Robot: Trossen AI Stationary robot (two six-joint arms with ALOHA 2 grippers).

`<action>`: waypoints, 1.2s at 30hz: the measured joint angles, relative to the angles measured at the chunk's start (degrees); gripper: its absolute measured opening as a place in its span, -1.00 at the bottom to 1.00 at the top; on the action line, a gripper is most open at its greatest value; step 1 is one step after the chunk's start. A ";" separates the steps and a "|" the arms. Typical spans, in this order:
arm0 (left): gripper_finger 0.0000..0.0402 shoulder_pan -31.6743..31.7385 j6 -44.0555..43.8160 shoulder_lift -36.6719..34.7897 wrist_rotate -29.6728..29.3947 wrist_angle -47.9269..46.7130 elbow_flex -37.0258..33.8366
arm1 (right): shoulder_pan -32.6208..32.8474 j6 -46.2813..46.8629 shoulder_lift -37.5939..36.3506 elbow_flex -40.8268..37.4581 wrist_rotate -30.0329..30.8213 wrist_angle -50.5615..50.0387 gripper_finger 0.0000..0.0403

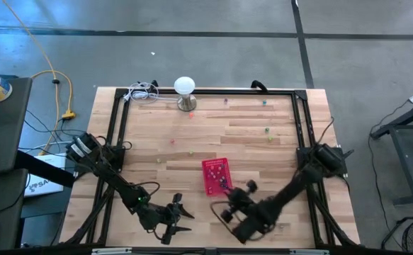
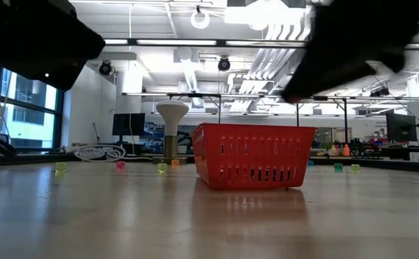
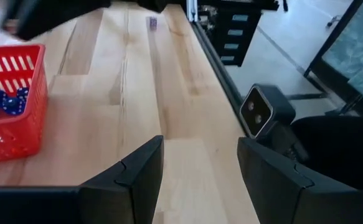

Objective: Pick & Place Dice
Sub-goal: Put the orange die into the red basket, then put the purple die into the red basket

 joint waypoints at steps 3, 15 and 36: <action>-0.02 0.00 0.00 0.00 0.01 -1.18 0.00 | -3.60 -11.75 0.28 0.07 -0.73 9.35 -0.83; -0.02 -0.26 -0.02 0.00 0.15 -4.38 -0.11 | -13.30 -17.43 0.33 0.07 -11.73 13.57 -0.74; -0.02 -0.22 -2.60 0.00 0.11 -5.56 -0.11 | -12.74 -17.44 0.31 0.07 -11.62 13.06 -0.25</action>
